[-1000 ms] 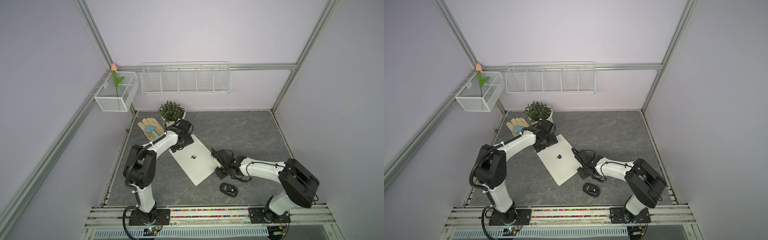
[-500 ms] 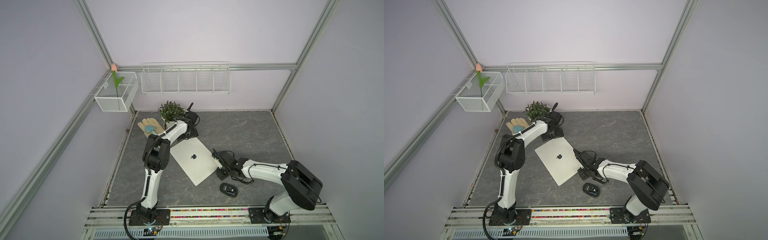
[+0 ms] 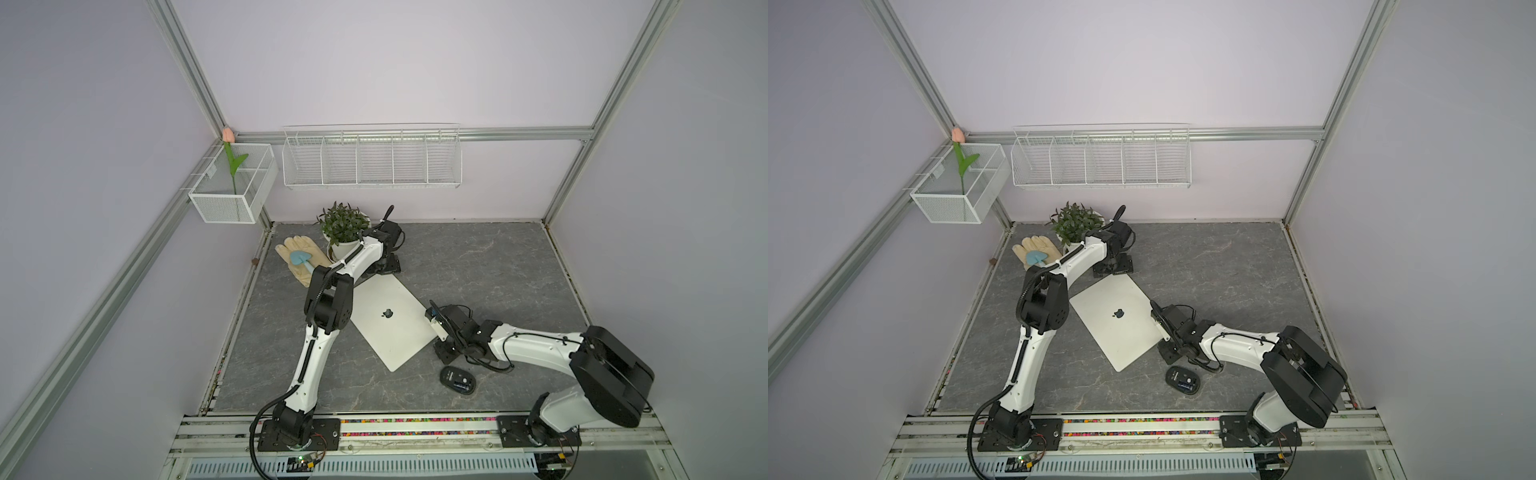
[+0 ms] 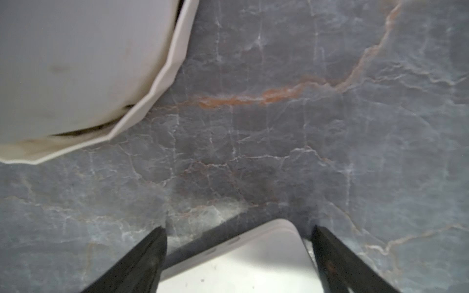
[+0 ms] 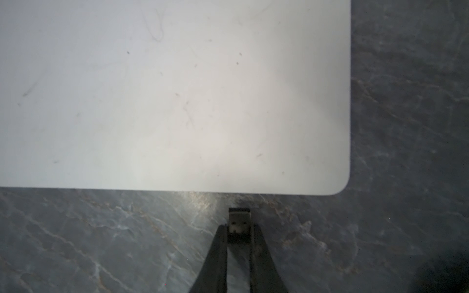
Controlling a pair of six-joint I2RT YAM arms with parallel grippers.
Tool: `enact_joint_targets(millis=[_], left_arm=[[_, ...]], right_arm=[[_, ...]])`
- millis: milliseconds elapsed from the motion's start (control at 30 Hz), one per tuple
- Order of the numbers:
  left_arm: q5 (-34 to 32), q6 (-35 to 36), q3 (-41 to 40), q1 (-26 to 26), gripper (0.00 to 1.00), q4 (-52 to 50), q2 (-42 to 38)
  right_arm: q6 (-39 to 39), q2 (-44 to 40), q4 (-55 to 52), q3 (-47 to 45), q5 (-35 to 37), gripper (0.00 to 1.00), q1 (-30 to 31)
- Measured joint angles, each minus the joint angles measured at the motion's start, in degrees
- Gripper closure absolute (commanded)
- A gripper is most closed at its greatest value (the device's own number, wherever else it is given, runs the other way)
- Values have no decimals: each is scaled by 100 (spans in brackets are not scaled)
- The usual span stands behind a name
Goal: Insert the wireless mouse receiver into the laptop
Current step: Insert the USB plug into the USB port.
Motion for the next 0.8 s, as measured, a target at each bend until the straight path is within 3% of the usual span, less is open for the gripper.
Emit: enact_joint_targets(millis=[800], left_arm=[[122,-131,-146,-2,16,120,-46]], right_arm=[[-474,138,284,11,249,86,0]])
